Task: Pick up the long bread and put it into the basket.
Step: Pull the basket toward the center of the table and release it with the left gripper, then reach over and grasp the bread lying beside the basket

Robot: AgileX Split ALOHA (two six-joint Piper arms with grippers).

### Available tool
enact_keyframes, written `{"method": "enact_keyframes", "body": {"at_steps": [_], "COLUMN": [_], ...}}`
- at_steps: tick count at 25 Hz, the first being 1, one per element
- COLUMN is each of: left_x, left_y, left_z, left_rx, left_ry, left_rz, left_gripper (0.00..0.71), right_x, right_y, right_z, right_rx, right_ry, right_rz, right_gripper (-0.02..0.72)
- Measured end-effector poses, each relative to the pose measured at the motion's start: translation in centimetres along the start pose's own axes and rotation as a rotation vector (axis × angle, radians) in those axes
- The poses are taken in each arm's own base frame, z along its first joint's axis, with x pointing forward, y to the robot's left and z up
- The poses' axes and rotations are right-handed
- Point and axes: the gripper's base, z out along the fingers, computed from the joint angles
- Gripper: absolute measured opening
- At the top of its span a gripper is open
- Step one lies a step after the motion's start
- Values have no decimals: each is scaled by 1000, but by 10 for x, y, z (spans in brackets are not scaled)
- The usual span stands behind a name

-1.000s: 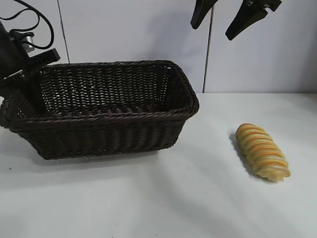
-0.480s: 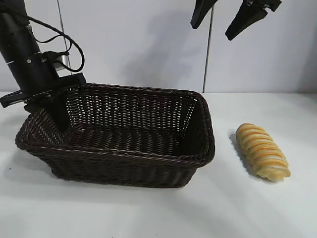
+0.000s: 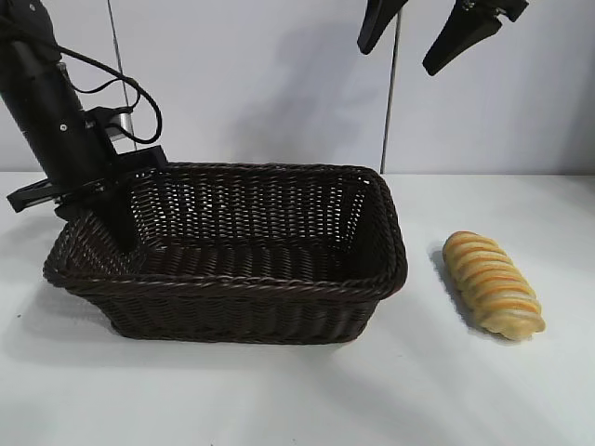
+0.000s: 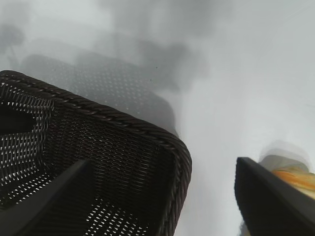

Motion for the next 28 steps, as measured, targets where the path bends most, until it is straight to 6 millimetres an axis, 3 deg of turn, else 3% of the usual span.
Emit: {"method": "enact_keyframes", "body": {"at_steps": [4, 7, 13, 21, 26, 28], "left_x": [-1, -4, -3, 12, 30, 38], "left_y": [0, 1, -1, -2, -20, -24], "left_z": [-2, -7, -30, -103, -147, -154], "left_rx": [-10, -41, -73, -74, -58, -51], "left_ry": [-5, -12, -36, -185, -283, -295], "left_rz": [0, -9, -6, -26, -12, -14], "left_gripper": [458, 529, 550, 550, 550, 550], "right_x": [0, 0, 0, 0, 0, 0], "right_y": [0, 0, 0, 0, 0, 0], "right_z": [0, 0, 0, 0, 0, 0], "right_rx": [0, 0, 0, 0, 0, 0], "right_ry": [0, 0, 0, 0, 0, 0], "right_rz": [0, 0, 0, 0, 0, 0], "right_gripper": [572, 572, 572, 572, 572, 572]}}
